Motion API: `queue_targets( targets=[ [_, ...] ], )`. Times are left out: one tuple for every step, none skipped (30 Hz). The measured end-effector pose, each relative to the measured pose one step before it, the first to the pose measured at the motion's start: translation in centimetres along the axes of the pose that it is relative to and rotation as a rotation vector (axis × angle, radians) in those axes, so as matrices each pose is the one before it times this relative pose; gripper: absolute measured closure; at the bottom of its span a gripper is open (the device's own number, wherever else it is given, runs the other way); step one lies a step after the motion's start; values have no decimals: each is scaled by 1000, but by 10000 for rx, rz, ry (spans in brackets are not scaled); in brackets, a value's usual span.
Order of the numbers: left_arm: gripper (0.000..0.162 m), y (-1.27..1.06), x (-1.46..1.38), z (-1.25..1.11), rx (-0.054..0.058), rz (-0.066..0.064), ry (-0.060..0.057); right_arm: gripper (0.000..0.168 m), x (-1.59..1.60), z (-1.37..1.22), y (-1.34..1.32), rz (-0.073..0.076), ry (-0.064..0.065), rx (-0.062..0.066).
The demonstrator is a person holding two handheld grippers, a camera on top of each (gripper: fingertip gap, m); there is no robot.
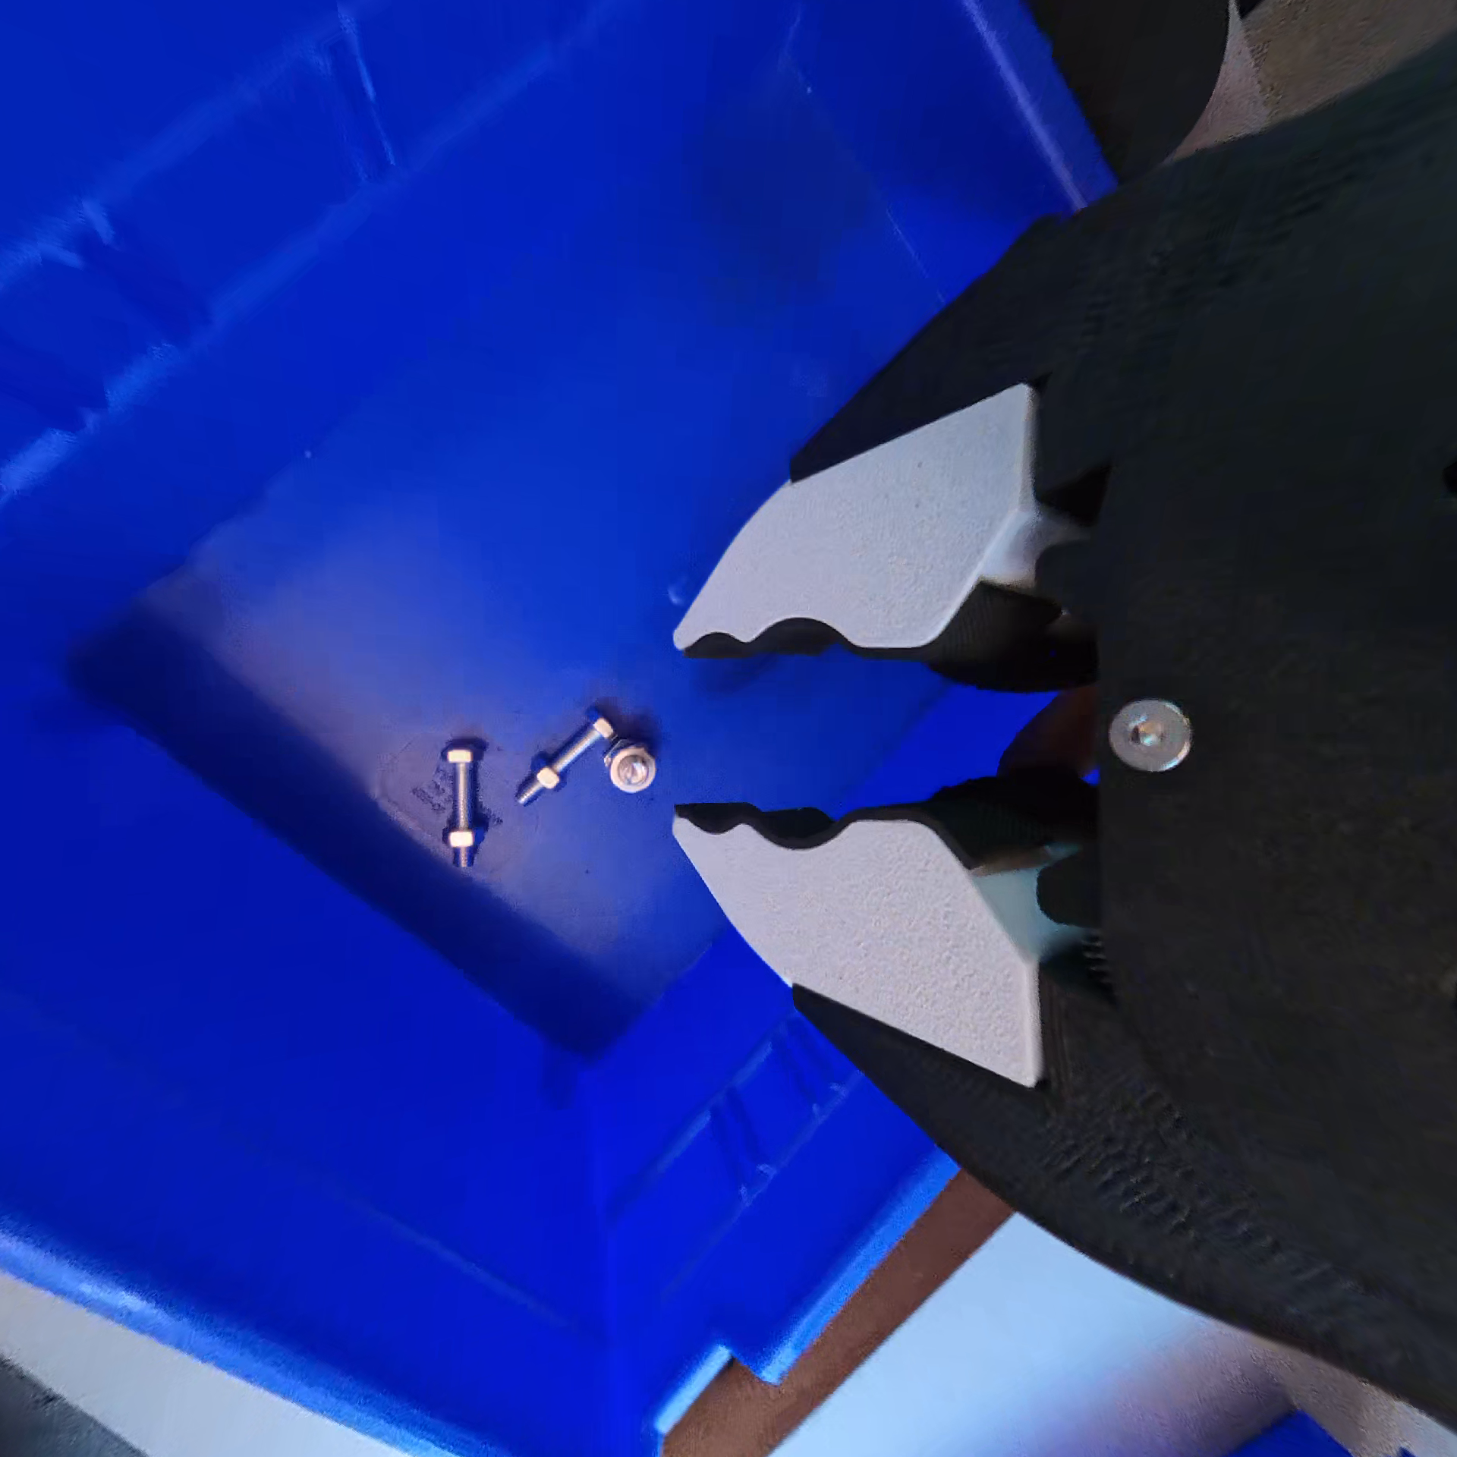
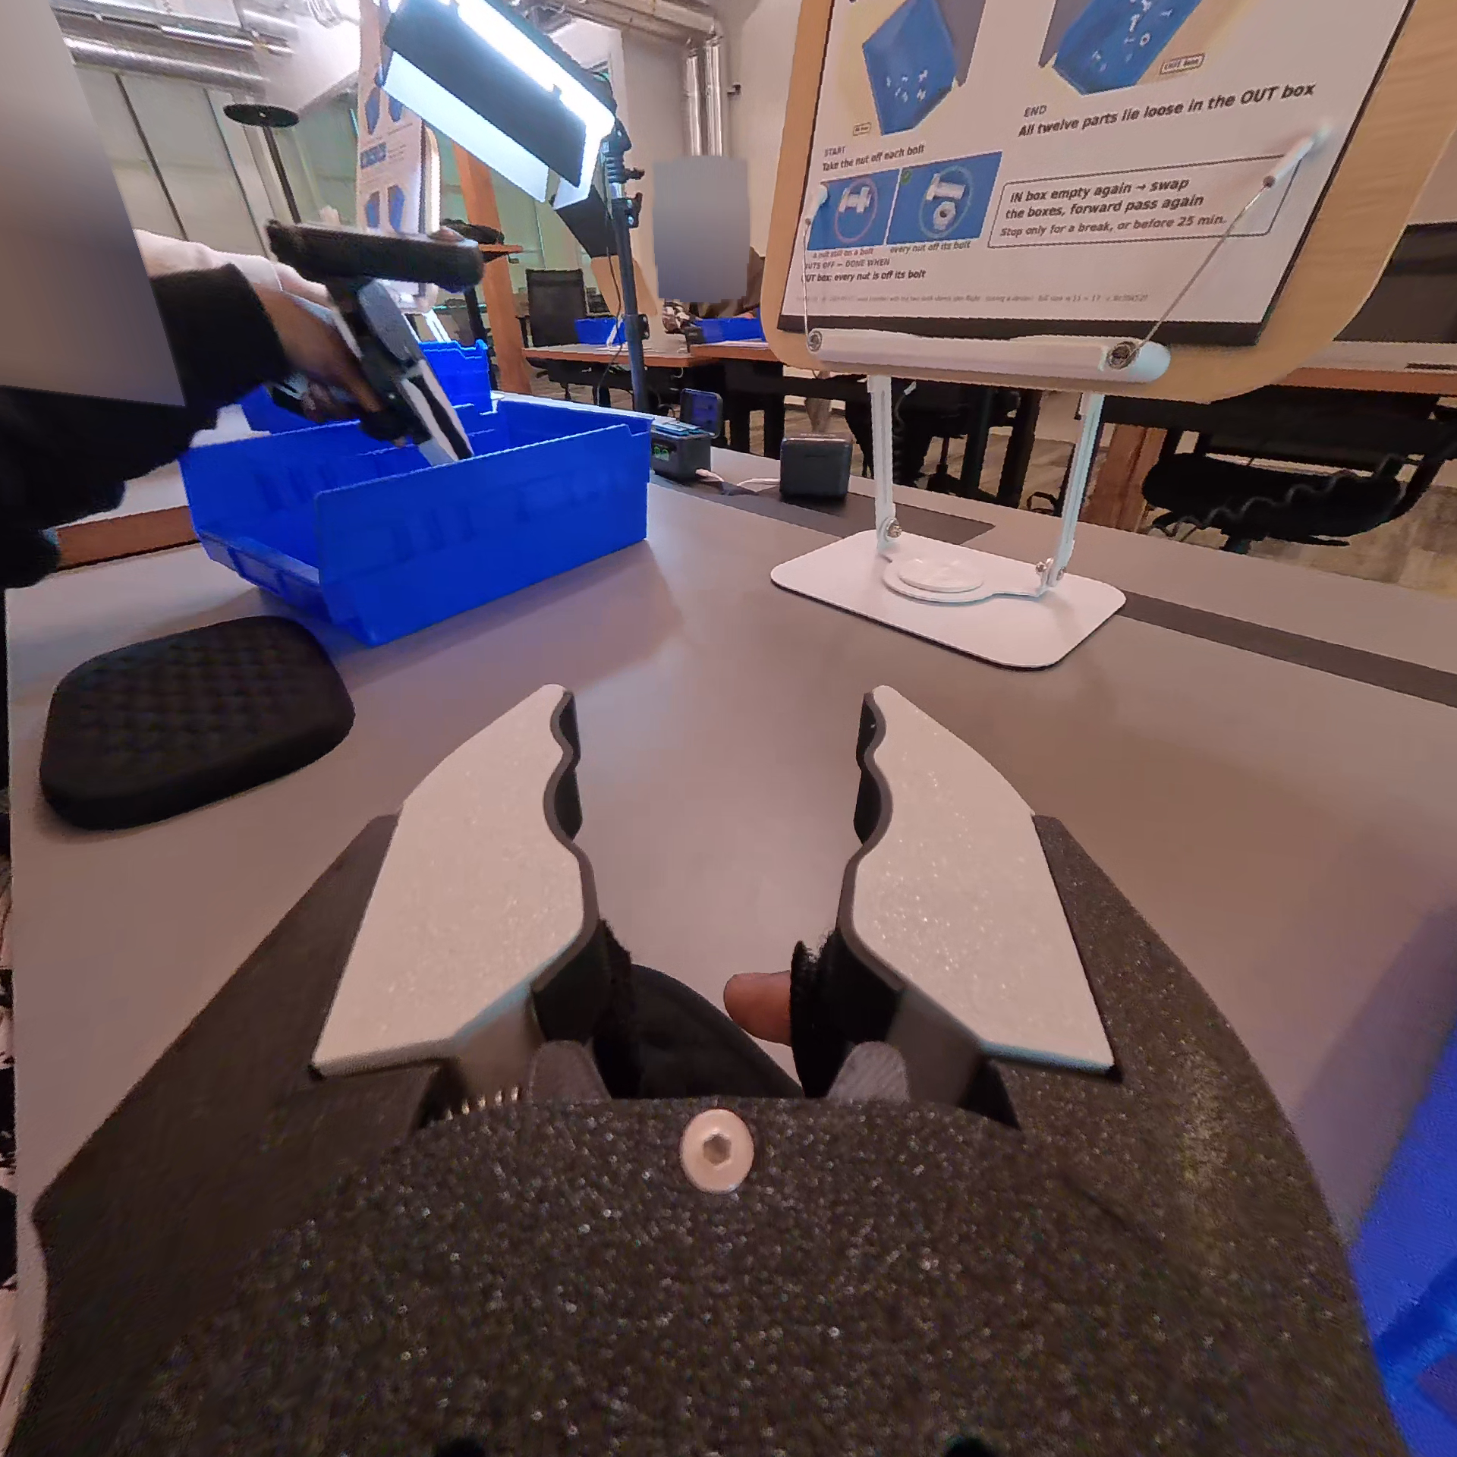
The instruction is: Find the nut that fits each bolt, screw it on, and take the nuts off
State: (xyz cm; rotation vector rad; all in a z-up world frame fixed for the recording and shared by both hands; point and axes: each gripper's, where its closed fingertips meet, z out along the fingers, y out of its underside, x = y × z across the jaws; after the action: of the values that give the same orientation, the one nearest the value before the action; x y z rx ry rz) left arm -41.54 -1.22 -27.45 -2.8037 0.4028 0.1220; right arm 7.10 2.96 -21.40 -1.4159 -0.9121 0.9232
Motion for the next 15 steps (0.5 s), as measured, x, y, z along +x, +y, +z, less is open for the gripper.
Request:
queue_targets(
  targets=[
    [127,-42,-89,441,-84,-118,214,99,2,-4,-3,48,-34,8],
    [127,8,-117,433,-107,-99,180,99,20,-7,-12,32,-14,15],
    [127,71,-227,401,-138,-86,77,99,-6,-12,-1,8,-17,16],
    [127,56,-245,365,-111,-106,32,99,-52,-11,5,-17,-32,13],
    [127,25,-127,303,-81,-126,70,99,-61,-4,-8,-30,-25,8],
    [127,-45,-72,213,-45,-113,60,99,-39,-2,15,-31,-6,-2],
    [128,-78,-88,119,-26,-77,-3,99,-24,22,24,-29,1,-18],
    [128,-126,-62,78,-12,-21,-42,99,-27,30,40,-21,-8,-31],
    [129,-116,-35,96,-31,10,-42,99,-15,35,54,-12,-8,-35],
    [128,-34,2,157,-107,1,-33,99,-6,36,51,-11,-1,-33],
    [129,59,-26,191,-186,4,-45,99,-13,19,32,-11,-4,-25],
    [130,70,-51,223,-192,13,-55,100,-10,19,15,-7,-3,-13],
    [131,62,-32,237,-179,15,-27,100,2,-5,2,-4,6,-1],
    [132,-1,48,243,-122,10,37,100,17,-12,-21,0,8,9],
    [135,-10,91,231,-87,-9,79,100,15,-17,-18,7,7,15]
  ],
)
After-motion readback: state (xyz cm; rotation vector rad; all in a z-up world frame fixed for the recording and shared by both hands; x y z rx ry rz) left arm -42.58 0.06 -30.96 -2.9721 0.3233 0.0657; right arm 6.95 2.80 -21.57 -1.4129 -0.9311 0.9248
